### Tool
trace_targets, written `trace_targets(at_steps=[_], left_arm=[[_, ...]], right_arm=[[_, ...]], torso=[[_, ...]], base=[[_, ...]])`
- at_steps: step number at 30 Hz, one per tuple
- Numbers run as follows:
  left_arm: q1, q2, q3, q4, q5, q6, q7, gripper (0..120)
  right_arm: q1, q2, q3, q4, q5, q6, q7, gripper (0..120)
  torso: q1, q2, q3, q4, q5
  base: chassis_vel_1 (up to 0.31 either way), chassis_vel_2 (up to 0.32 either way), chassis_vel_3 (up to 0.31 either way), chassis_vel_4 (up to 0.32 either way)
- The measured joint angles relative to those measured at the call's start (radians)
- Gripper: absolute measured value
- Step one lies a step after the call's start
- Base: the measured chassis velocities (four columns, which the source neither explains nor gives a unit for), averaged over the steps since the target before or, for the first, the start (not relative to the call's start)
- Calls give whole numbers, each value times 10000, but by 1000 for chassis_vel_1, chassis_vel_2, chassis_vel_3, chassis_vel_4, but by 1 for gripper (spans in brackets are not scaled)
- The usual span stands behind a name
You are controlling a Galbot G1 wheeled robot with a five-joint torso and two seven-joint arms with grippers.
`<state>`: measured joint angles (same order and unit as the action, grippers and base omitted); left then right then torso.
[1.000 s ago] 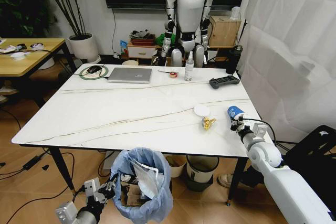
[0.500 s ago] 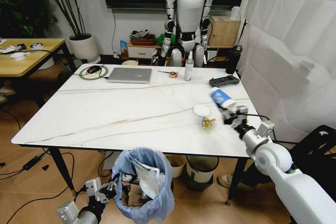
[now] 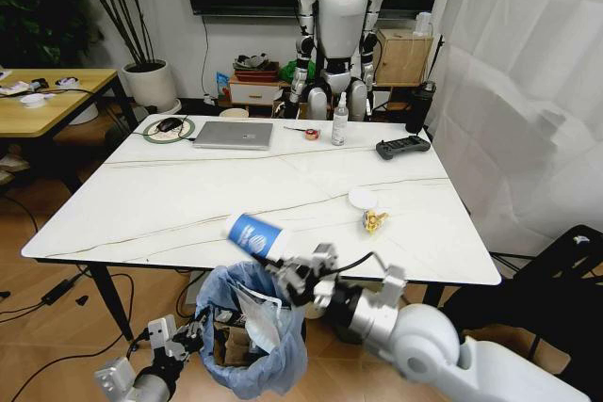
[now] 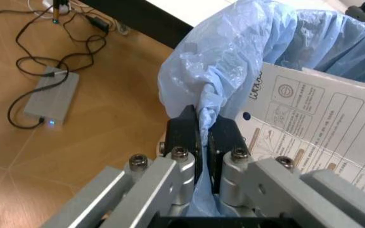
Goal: Pick up the trash bin and place the trash from the table into it.
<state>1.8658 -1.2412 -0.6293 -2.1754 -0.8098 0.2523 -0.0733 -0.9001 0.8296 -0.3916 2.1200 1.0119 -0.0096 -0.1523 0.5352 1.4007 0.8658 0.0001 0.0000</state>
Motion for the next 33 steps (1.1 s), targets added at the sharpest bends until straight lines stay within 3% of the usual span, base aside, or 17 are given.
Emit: trace_targets(at_steps=[16,33], left_arm=[[-253,-114,128,62,-166,97,-175,0],[-18,-40,18,-204,-105,119,-190,0]], right_arm=[[-267,268,-1196,-198,-180,12,196,0],[-1051,278,-1154,-592,-1078,143,935,0]], torso=[[1,0,0,-1,-1],[2,0,0,-2,0]], base=[[0,0,0,0],[0,0,0,0]])
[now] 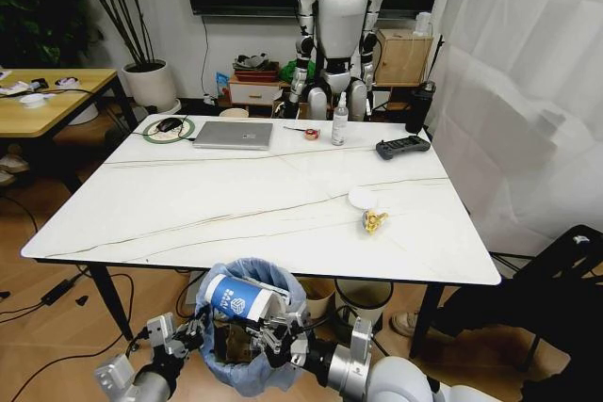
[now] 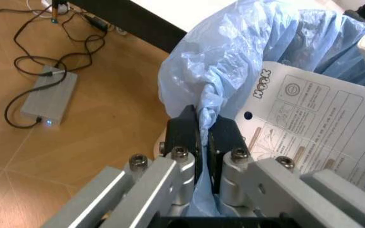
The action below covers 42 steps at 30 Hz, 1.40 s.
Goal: Pick up the trash bin and place the trash from the table into it.
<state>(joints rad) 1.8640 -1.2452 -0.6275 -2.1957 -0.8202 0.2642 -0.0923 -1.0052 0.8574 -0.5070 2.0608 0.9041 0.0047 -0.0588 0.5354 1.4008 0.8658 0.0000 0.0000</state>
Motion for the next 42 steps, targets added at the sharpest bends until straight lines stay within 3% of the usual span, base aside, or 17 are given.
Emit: trace_targets(at_steps=[6,18,22,28,32,42], left_arm=[[-52,29,23,40,0,11,2,0],[-156,51,58,155,-39,24,15,0],[-181,58,59,226,-39,25,15,0],[-235,110,67,314,-50,25,15,0],[-235,117,76,405,-47,25,15,0],[-103,139,106,377,-43,18,29,0]], right_arm=[[-1,19,35,-1,-158,8,-16,0],[-67,3,205,-83,-580,162,-139,49],[-138,-38,279,-79,-712,222,-182,58],[-205,-196,665,148,-738,285,-209,86],[-202,-249,972,301,-663,320,-208,97],[-305,33,2623,400,-302,267,119,100]], torso=[[0,0,0,0,0],[0,0,2,1,0],[0,0,2,1,0],[0,0,1,0,0],[0,0,1,0,1],[0,0,0,1,0]], base=[[0,0,0,0],[0,0,0,0],[0,0,0,0],[0,0,0,0],[0,0,0,0],[0,0,0,0]])
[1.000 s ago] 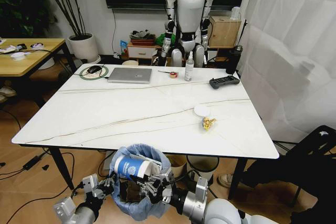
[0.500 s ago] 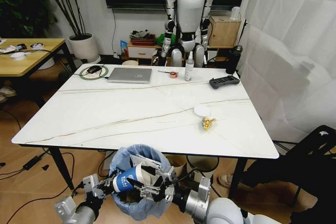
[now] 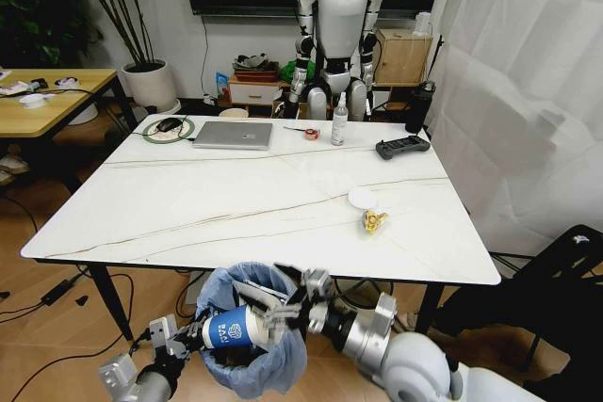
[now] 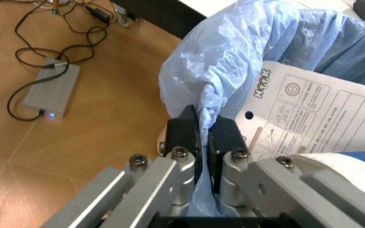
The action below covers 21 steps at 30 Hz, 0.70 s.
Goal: Pick up the trash bin and place the trash from the table into it.
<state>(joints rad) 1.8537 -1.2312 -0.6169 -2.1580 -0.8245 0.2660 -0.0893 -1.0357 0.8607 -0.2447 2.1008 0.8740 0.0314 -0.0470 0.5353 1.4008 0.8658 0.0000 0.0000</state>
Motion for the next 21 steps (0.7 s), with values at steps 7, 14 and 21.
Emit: trace_targets(at_steps=[7,14,21], left_arm=[[207,-19,13,-92,65,-14,36,0],[324,-60,-24,-199,157,-41,81,0],[360,-128,-47,-247,211,-54,102,0]], right_arm=[[-172,626,1975,-710,22,-1083,1650,100],[28,1008,3371,-1945,-384,-2913,2328,100],[374,1409,3638,-2687,-380,-4301,2967,100]], torso=[[0,0,0,1,2],[0,0,0,-1,1],[0,0,1,1,2]], base=[[0,0,0,0],[0,0,0,0],[0,0,0,0]])
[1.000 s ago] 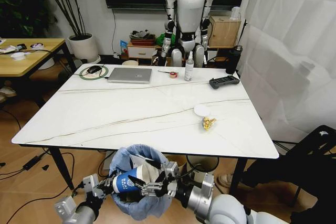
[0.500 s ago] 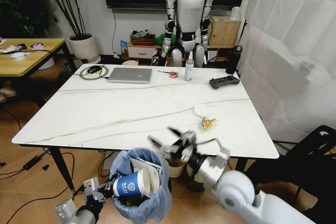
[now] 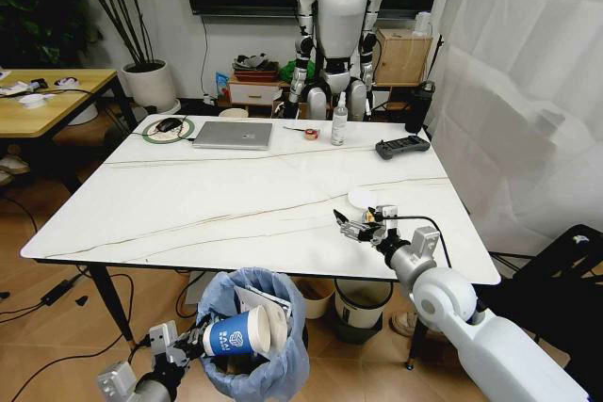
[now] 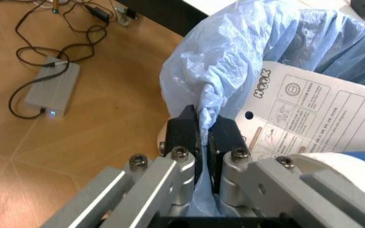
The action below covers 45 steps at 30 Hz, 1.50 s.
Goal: Pick up the trash bin and place the trash from the table into it.
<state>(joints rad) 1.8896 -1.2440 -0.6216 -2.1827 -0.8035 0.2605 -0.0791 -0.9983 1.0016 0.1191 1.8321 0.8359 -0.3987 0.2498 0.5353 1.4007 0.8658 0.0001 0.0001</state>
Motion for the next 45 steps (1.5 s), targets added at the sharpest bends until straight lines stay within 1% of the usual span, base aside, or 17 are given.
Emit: trace_targets(at_steps=[9,12,18,20,22,23,25,26,28,30,31,34,35,36,37,38,45], left_arm=[[49,-28,-23,-51,59,-14,31,0],[49,-25,-24,-51,66,-20,43,0],[42,13,-52,-51,66,-24,50,0],[19,14,-51,-50,66,-27,52,0],[3,15,-46,-44,66,-29,53,0],[3,15,-46,-44,66,-29,53,0],[-14,19,-45,-36,63,-30,55,0],[-16,20,-45,-35,63,-30,55,0],[-23,33,-49,-17,56,-31,59,0],[-23,35,-51,-5,55,-33,61,0],[-23,35,-51,-5,55,-33,61,0],[-35,42,-52,18,53,-35,68,0],[-51,45,-53,28,51,-36,68,0],[-58,45,-54,33,50,-37,69,0],[-58,45,-54,33,50,-37,69,0],[-64,46,-53,35,47,-37,69,0],[-85,50,-33,37,29,-38,71,0]], right_arm=[[255,424,101,-1059,-488,-314,173,100],[349,583,164,-1578,-745,-198,118,90],[362,595,301,-1702,-758,-132,11,74],[362,570,317,-1696,-755,-126,-15,63],[355,560,320,-1680,-754,-118,-41,55],[355,560,320,-1680,-754,-118,-41,55],[344,554,320,-1674,-757,-103,-63,46],[343,553,321,-1673,-758,-99,-68,43],[342,544,323,-1670,-769,-78,-102,32],[343,542,325,-1670,-768,-69,-123,26],[343,542,325,-1670,-768,-69,-123,26],[336,508,343,-1670,-769,-36,-193,15],[311,467,361,-1649,-778,-2,-258,8],[286,436,379,-1604,-781,33,-318,4],[286,436,379,-1604,-781,33,-318,4],[233,361,418,-1469,-778,120,-446,0],[-68,-159,509,-252,-155,774,-1197,0]], torso=[[0,0,0,-1,0],[0,0,0,0,0],[0,0,0,-1,-1],[-1,0,0,-1,-1],[-2,0,0,-1,-2],[-2,0,0,-1,-2],[-2,0,0,-1,-2],[-1,0,0,-1,-1],[-1,0,0,-1,-2],[-1,0,0,-1,-1],[-1,0,0,-1,-1],[-1,0,0,0,-1],[-1,0,0,-1,-1],[-1,0,0,-1,-1],[-1,0,0,-1,-1],[-1,0,0,-1,0],[-1,0,0,-2,-2]], base=[[0,0,0,0],[0,0,0,0],[0,0,0,0],[0,0,0,0],[0,0,0,0],[0,0,0,0],[0,0,0,0],[0,0,0,0],[0,0,0,0],[0,0,0,0],[0,0,0,0],[0,0,0,0],[0,0,0,0],[0,0,0,0],[0,0,0,0],[0,0,0,0],[0,0,0,0]])
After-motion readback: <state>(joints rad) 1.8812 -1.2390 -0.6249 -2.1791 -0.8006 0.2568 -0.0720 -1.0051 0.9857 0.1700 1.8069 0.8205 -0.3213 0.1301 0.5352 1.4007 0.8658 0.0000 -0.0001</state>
